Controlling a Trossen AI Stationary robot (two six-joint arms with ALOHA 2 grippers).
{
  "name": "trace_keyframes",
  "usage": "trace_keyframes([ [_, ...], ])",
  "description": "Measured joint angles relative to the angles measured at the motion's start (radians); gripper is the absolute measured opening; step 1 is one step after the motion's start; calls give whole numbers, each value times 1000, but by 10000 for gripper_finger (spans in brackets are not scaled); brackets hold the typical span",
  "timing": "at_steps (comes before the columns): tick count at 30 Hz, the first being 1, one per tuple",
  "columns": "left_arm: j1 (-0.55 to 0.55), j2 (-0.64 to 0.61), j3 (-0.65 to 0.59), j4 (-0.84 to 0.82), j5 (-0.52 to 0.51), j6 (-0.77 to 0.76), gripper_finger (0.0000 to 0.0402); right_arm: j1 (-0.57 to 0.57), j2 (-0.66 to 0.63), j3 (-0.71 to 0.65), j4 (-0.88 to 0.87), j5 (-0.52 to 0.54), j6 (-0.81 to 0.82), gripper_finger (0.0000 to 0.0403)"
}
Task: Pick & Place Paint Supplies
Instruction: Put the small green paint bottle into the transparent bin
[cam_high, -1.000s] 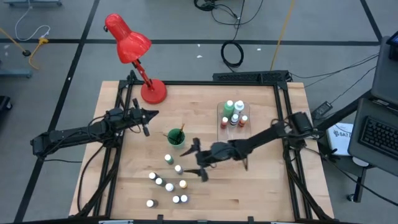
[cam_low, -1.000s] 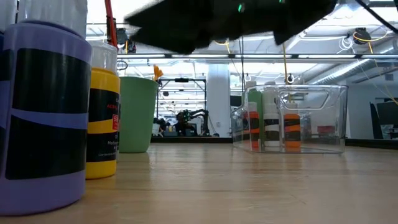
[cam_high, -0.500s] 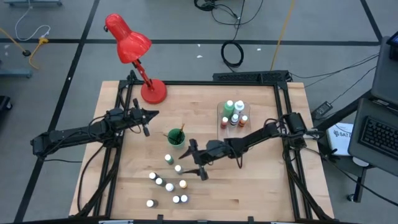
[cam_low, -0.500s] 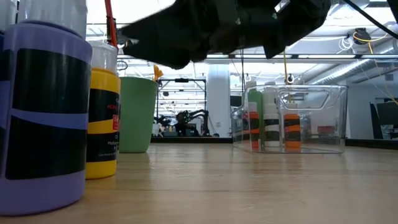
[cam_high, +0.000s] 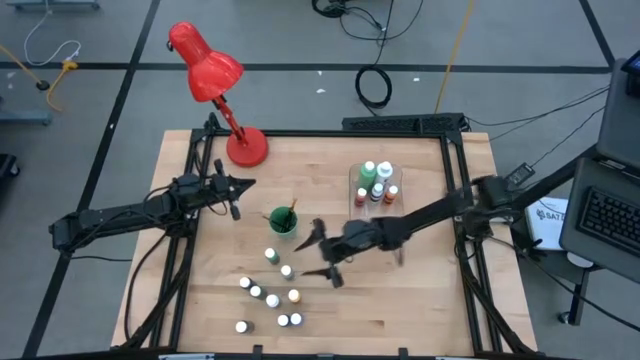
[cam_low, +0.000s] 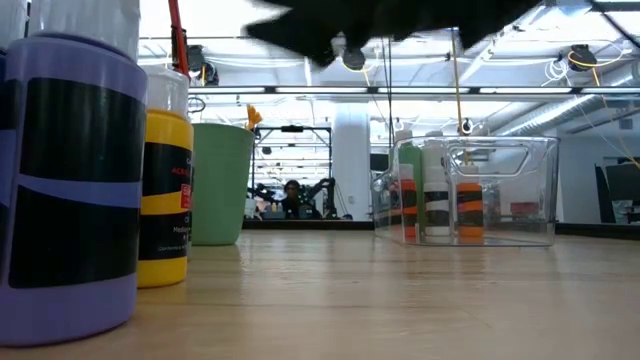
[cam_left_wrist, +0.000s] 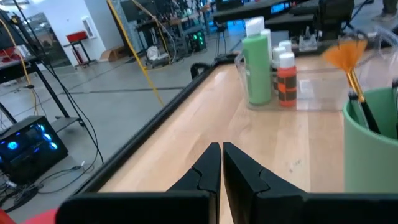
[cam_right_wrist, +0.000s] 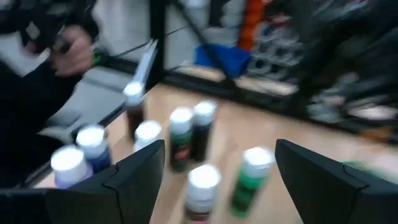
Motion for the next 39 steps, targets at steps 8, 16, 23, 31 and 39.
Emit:
trace_keyframes([
  [8,0,0,0,-11,25,-24,21,48,-604,-410,-84,471,-6,280],
  [16,0,0,0,16,128,-68,21,175,-944,-828,87,675,90,170],
  [23,-10,0,0,164,175,-127,21,178,-931,-966,219,731,19,55],
  [31,-153,9,34,303,308,-221,21,182,-891,-1036,360,704,-33,2],
  [39,-449,85,246,17,171,-219,21,183,-917,-1037,368,703,-232,12],
])
